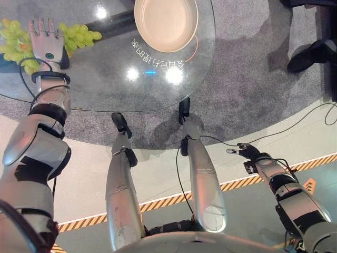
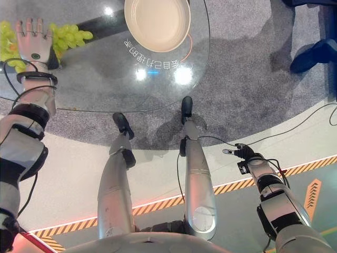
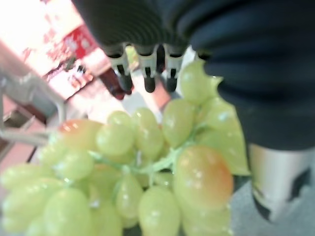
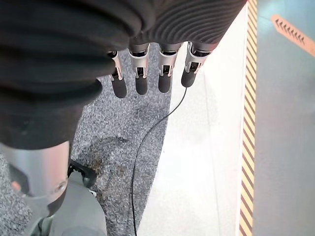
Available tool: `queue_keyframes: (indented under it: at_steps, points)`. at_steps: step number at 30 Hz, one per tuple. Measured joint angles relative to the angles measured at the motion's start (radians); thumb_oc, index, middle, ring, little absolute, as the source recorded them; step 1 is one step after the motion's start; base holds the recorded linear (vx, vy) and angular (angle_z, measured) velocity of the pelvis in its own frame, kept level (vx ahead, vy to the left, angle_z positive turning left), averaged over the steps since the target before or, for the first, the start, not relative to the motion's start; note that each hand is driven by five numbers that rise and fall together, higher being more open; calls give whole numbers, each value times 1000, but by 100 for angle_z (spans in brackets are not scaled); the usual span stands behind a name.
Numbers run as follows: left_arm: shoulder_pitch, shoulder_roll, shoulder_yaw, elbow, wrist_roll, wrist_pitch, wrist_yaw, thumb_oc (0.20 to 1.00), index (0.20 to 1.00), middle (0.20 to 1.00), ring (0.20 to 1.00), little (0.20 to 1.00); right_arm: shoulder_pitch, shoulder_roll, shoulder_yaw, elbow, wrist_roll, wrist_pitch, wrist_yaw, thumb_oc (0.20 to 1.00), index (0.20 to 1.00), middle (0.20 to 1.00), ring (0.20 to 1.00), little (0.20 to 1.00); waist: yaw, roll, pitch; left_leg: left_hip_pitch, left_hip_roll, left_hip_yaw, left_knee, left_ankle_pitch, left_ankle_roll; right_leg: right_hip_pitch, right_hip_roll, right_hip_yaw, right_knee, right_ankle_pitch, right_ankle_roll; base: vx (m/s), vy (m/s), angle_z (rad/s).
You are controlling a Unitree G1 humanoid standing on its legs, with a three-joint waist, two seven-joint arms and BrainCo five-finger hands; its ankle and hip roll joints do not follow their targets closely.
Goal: Pick up fruits into the plate
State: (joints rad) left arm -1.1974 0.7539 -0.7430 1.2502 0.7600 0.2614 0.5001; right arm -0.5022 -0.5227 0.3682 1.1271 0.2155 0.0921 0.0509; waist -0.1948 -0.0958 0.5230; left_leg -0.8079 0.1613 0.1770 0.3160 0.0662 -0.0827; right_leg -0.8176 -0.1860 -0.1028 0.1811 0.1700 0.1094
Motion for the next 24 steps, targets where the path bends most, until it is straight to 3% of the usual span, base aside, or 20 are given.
queue_keyframes:
  at_steps: [3, 9, 10, 11, 12, 18, 24]
  points:
    - [-31, 0, -6, 1, -123, -3, -138, 1000, 1000, 1000, 1000, 1000, 4, 0, 1, -48, 13, -3, -7, 1000, 1000, 1000, 1000, 1000, 1, -6, -4, -11, 13, 0, 29, -15, -3, 0, 8, 2, 2, -1, -1, 19, 14, -7]
    - [-92, 3, -7, 21, -217, 17, -338, 1000, 1000, 1000, 1000, 1000, 10, -1, 2, -131, 25, -2, -15, 1000, 1000, 1000, 1000, 1000, -2, -20, -19, -38, 26, 1, 69, -41, -9, -13, 18, 8, 4, -7, 2, 15, -1, -5]
    - [-104, 3, -7, 22, -232, 28, -364, 526, 526, 526, 526, 526, 14, -1, 2, -149, 36, -1, -19, 1000, 1000, 1000, 1000, 1000, -2, -26, -24, -44, 31, -1, 78, -43, -7, -15, 21, 8, 4, -6, 2, 16, -10, -7]
    - [-106, 2, -7, 22, -232, 35, -375, 416, 416, 416, 416, 416, 17, -1, 2, -156, 39, -1, -19, 1000, 1000, 1000, 1000, 1000, -2, -30, -28, -44, 31, 0, 79, -43, -7, -15, 22, 9, 4, -6, 2, 18, -11, -4]
    - [-107, 0, -7, 22, -241, 44, -399, 200, 200, 200, 200, 200, 22, -1, 3, -179, 41, 6, -20, 1000, 1000, 1000, 1000, 1000, -4, -35, -39, -44, 31, 0, 79, -44, -7, -15, 22, 9, 4, -6, 2, 0, 0, 0]
    - [-107, -15, 4, 22, -317, 65, -491, 200, 200, 200, 200, 200, 27, -3, 3, -221, 41, 28, -22, 1000, 1000, 1000, 1000, 1000, -6, -39, -70, -43, 32, -1, 81, -52, -13, -13, 22, 9, 5, -11, 2, 0, 0, 0]
    - [-92, -10, 17, 22, -346, 74, -494, 200, 200, 200, 200, 200, 34, -4, 2, -247, 59, 55, -23, 1000, 1000, 1000, 1000, 1000, -7, -38, -70, -38, 32, -6, 86, -53, -10, -5, 22, 6, 14, -13, 0, 2, 1, 1]
